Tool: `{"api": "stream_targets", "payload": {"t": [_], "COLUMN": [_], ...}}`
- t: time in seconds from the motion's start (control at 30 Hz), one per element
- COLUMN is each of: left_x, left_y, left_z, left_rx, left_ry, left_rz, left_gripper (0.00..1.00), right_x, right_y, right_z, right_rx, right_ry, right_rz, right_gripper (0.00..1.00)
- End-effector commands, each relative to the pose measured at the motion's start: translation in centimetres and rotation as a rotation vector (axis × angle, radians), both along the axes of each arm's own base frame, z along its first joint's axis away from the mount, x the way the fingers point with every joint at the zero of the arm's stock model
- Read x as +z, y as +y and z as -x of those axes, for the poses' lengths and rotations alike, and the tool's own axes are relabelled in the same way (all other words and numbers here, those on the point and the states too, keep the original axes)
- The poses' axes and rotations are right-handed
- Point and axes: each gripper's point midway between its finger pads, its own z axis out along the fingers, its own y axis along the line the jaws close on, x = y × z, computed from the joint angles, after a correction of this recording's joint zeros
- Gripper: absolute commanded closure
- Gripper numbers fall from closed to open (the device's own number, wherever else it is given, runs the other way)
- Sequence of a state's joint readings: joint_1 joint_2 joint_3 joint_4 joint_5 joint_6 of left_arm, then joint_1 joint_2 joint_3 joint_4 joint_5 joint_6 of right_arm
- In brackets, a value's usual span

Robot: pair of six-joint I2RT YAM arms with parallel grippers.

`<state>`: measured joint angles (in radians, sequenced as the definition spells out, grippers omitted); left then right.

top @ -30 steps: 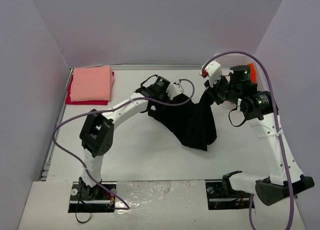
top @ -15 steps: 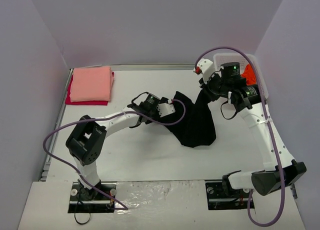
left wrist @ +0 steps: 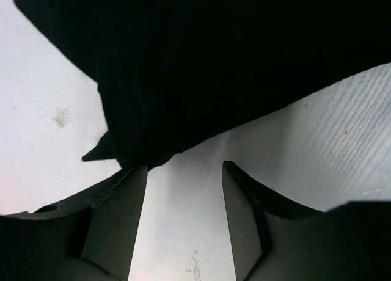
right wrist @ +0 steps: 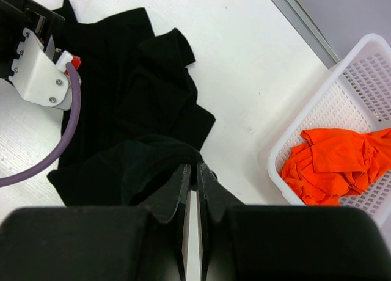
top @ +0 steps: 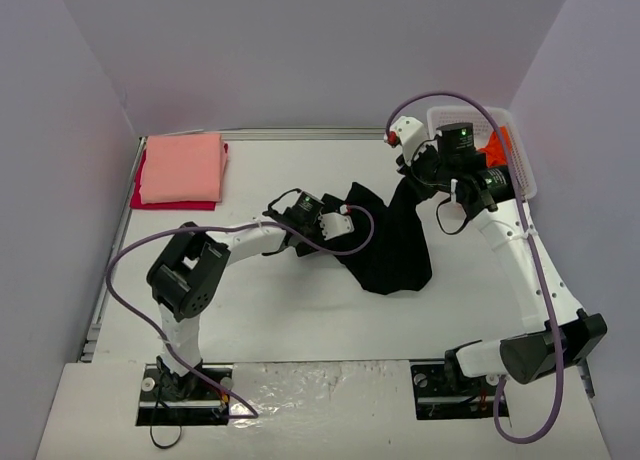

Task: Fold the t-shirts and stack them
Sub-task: Flatten out the tshirt

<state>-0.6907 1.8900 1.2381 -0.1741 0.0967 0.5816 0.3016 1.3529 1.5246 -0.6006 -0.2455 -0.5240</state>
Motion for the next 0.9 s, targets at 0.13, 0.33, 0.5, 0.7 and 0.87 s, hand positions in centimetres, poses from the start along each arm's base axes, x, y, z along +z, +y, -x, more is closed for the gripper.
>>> {"api": "stream_targets", "payload": {"t": [0.13,0.33,0.5,0.7,0.87], "left_x": [1.0,-0.6,-0.5,4.2,13.5], "left_y": [-1.9,-2.2,-2.2,0.6,6.5], "left_z": [-2.4,-2.8,-2.5,-2.3,-2.7], "left_rx": [-0.035,-0.036,-0.044,0.042,0.216], "left_ry": [-0.044,-0.009,0.012,-0.047,-0.121], "left_rz": [0.041,0.006,-0.004,0.024,0.136], "left_gripper": [0.47,0.54,0.98,0.98,0.98], "right_x": [-1.2,-2.4,-2.3,-1.6,-0.6], "right_y": [-0.5,-0.6,-0.8,-1.7,-3.7], "right_z": [-0.7,-0.9,-1.1,-1.7,-3.3], "right_rx": [-0.023,-0.024,-0.034,-0.079,-0.200], "right_ry": [0.008,0.028,0.021,-0.006,-0.051], "right_rz": [0.020,0.032,0.042,0.047,0.060], "right_gripper": [1.00,1.00,1.00,1.00,1.00]}}
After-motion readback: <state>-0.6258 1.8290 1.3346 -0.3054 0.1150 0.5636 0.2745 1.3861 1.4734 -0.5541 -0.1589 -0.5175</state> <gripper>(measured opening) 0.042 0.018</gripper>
